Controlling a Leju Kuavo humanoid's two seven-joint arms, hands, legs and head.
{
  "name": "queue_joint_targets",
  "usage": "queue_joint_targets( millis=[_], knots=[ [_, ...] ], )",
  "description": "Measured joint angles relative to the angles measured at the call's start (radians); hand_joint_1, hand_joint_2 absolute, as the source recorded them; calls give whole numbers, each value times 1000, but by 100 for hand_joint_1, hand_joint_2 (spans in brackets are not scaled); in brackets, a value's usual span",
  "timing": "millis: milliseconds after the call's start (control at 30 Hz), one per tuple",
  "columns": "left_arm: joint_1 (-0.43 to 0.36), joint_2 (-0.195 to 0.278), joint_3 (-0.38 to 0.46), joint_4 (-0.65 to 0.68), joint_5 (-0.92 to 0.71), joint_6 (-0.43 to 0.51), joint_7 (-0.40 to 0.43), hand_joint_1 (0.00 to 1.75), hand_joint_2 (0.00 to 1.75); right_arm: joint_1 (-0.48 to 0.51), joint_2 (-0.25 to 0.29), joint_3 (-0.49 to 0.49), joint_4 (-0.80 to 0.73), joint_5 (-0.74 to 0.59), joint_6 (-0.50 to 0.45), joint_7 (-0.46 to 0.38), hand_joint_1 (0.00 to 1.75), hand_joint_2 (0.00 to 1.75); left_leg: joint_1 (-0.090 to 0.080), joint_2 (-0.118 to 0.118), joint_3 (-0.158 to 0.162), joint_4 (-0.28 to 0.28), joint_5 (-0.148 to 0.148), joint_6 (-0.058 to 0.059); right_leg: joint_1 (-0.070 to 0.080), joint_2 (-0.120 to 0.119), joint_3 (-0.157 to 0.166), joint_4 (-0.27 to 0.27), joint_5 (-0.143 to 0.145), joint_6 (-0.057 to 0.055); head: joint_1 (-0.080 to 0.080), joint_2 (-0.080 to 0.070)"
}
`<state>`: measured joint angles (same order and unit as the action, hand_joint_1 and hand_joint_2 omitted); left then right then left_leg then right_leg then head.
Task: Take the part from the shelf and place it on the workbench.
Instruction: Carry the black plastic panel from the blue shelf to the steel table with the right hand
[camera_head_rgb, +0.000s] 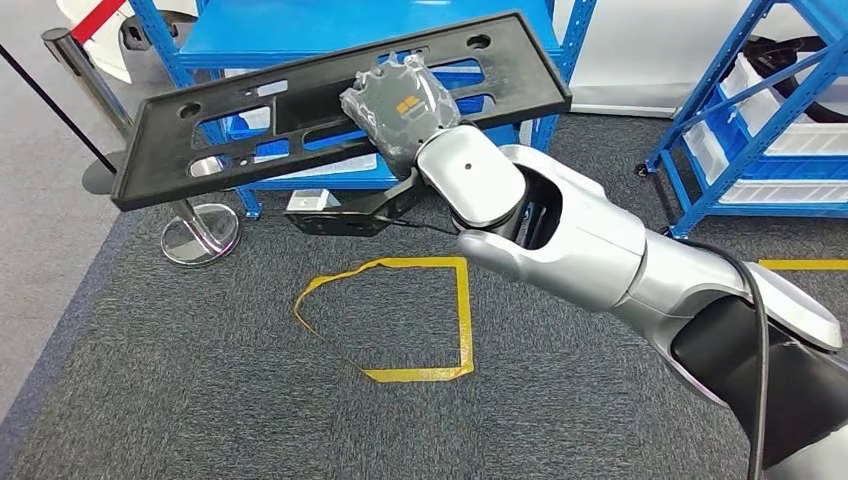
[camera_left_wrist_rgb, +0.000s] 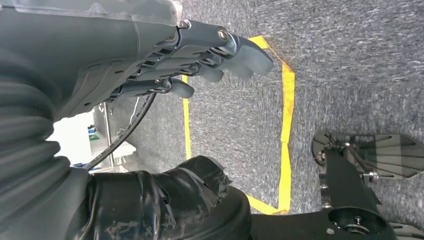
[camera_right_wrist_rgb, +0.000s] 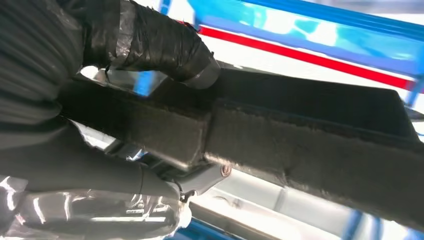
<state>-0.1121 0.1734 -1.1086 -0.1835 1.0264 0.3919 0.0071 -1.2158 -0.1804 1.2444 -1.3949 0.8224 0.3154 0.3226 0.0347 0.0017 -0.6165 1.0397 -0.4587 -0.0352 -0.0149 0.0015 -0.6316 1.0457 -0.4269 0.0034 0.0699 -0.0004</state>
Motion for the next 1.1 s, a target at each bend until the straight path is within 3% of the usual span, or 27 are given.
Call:
queue_joint_targets(
  millis=[67,133,200,233,300,367,400,467,500,567,633,667,700,733,767,833,900,967,1033,1100],
  knots=[
    [1,0,0,0,1,0,-1,0,175,-5,1,0,1,7,3,0,175,175,0,0,-36,79,-52,-2,-1,-4,-1,-8,9,-15,-2,0],
    [1,0,0,0,3,0,-2,0,175,-7,2,3,2,10,8,0,175,175,-2,0,-94,209,-112,-2,4,-9,-6,-9,12,-23,-3,0],
    [2,0,0,0,5,0,-3,0,175,-7,2,8,5,11,13,0,175,175,-4,0,-116,262,-118,1,11,-18,-10,-8,14,-26,-3,0],
    [3,0,0,0,6,-1,-3,0,175,-7,2,10,5,11,14,-1,175,175,-6,2,-99,233,-95,6,14,-23,-11,-7,15,-26,-2,0],
    [2,0,0,0,8,-2,-3,0,175,-9,2,11,6,13,15,-1,175,175,-16,27,-29,103,-40,20,20,-34,-12,-4,15,-26,-2,0],
    [-1,0,0,0,8,-4,-3,0,175,-12,1,11,7,16,15,-1,175,175,-28,51,18,10,-13,34,25,-47,-15,0,16,-21,-2,0],
    [-2,0,0,0,8,-5,-2,0,175,-13,1,11,7,17,16,-1,175,175,-32,54,21,-4,-12,39,26,-56,-16,1,17,-18,-1,0],
    [0,-1,0,0,9,-7,-1,0,175,-13,0,11,8,18,17,-4,175,175,-30,36,19,-12,-1,46,25,-69,-17,0,17,-10,-1,0],
    [2,-2,0,0,9,-8,0,0,175,-14,0,11,8,18,18,-4,175,175,-27,28,19,-18,5,50,24,-64,-20,7,9,-4,-1,0],
    [3,-4,0,0,9,-9,0,0,175,-15,0,11,9,19,19,-5,175,175,-19,14,18,-29,19,59,20,-33,-48,73,-40,7,0,0],
    [2,-5,0,0,10,-10,0,0,175,-13,-1,13,11,20,20,-5,175,175,-17,-3,12,-30,25,63,14,-8,-99,199,-106,16,1,0],
    [3,-5,0,0,11,-10,0,0,175,-11,-1,14,12,20,20,-5,175,175,-15,-13,9,-30,27,62,11,-5,-117,248,-123,19,1,0],
    [3,-6,0,0,11,-11,0,0,175,-10,-2,15,13,20,20,-5,175,175,-14,-23,7,-29,28,61,8,-4,-120,265,-121,22,1,0],
    [4,-6,0,0,12,-11,1,0,175,-9,-2,16,14,20,20,-5,175,175,-12,-34,6,-27,28,59,4,-3,-105,244,-101,23,1,0],
    [4,-6,0,0,12,-11,1,0,175,-9,-2,16,14,21,20,-5,175,175,-10,-46,6,-25,28,57,1,4,-72,186,-68,24,1,0],
    [3,-8,0,0,12,-11,2,0,175,-12,-2,16,16,21,21,-5,175,175,-7,-67,1,-20,29,47,-5,50,-3,56,-20,21,0,0],
    [2,-9,0,0,12,-12,2,0,175,-15,-3,16,19,21,22,-5,175,175,-2,-87,-11,-20,35,31,-4,81,25,-4,-14,15,0,0],
    [5,-9,0,0,12,-12,2,0,175,-17,-3,16,22,21,24,-5,175,175,3,-101,-19,-27,43,15,-1,63,30,-20,-12,5,1,0],
    [7,-11,0,0,14,-13,1,0,175,-21,-2,16,27,21,28,-1,175,175,3,-73,-32,-10,31,4,-5,41,37,-38,-2,-7,-2,0],
    [6,-12,0,0,15,-14,-3,0,175,-31,-4,16,35,20,31,6,175,175,1,-27,-78,82,-20,-2,-5,16,41,-47,3,-14,-6,0]
  ],
)
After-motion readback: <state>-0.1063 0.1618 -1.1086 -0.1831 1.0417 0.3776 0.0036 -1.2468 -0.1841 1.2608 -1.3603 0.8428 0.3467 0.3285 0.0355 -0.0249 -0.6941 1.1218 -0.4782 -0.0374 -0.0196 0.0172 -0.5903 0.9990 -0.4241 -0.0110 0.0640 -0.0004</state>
